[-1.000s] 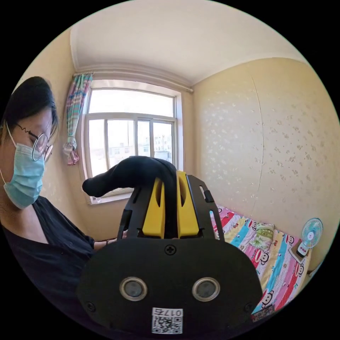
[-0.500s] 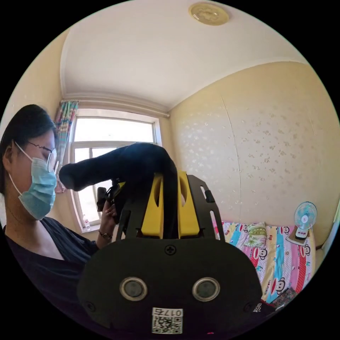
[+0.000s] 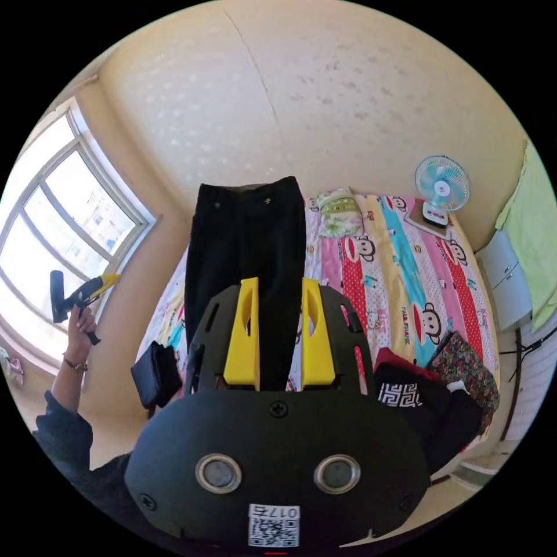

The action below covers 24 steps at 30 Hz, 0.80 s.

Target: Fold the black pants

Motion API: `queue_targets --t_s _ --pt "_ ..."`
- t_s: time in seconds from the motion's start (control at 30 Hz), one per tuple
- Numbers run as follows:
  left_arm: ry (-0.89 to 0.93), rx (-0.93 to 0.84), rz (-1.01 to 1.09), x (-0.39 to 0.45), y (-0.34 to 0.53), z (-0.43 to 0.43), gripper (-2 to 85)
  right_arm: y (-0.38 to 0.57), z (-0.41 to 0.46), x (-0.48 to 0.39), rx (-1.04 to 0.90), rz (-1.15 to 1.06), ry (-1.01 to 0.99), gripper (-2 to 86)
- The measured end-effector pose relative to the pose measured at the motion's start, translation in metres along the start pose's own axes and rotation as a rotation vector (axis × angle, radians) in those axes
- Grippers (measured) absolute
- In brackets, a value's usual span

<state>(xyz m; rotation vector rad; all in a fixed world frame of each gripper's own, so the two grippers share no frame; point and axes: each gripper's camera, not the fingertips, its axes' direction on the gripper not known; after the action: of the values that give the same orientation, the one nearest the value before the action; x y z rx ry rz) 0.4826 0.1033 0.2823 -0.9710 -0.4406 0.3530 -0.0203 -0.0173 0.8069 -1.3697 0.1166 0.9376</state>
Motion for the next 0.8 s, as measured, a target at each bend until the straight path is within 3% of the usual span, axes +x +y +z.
queue_targets --t_s 0.1,0.23,0.53,0.8 --pt "0.076 -0.166 -0.203 -0.086 0.078 0.066 12.5 0.088 0.100 0.066 -0.278 0.102 -0.010 10.3" --pt "0.108 -0.329 -0.412 -0.162 0.149 0.106 12.5 0.161 0.150 0.131 -0.447 0.255 -0.067 9.9" --pt "-0.042 -0.620 -0.292 -0.209 0.103 0.125 12.9 0.154 0.166 0.186 -0.605 0.201 -0.255 10.1" --pt "-0.044 -0.718 -0.321 -0.283 0.072 0.176 13.2 0.146 0.247 0.166 -0.755 0.153 -0.457 12.0"
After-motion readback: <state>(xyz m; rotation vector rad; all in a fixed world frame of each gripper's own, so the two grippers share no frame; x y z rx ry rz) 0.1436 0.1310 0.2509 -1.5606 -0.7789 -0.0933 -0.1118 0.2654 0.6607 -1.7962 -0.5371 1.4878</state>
